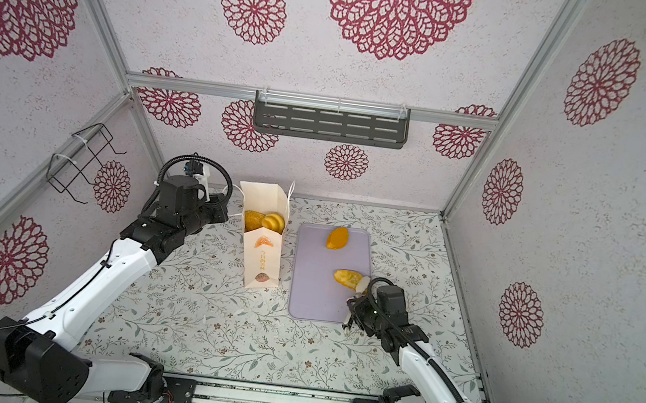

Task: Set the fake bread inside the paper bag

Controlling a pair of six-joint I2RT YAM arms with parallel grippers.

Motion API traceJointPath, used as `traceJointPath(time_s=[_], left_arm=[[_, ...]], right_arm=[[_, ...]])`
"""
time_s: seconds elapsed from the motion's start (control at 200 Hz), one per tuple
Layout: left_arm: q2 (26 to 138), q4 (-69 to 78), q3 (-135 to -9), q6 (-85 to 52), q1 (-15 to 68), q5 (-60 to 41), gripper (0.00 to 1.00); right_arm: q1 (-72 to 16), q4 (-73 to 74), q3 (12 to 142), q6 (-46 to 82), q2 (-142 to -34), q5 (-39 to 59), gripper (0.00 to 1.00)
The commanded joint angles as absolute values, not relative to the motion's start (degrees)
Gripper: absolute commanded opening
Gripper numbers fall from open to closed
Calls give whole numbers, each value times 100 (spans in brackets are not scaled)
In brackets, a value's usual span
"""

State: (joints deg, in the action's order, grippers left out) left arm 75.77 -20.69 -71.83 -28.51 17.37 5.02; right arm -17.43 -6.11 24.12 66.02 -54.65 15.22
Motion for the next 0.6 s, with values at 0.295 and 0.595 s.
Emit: traceJointPath(time_s=[0.295, 0.595], left_arm=[[7585, -2046, -7188, -2746, 1771, 514, 0], [7585, -2046, -7196, -2752, 1773, 499, 0]], right_arm=[[-1329, -303, 2243, 6598, -5364, 2184, 16], [-1332, -295, 2616, 6302, -4973, 2189, 13]])
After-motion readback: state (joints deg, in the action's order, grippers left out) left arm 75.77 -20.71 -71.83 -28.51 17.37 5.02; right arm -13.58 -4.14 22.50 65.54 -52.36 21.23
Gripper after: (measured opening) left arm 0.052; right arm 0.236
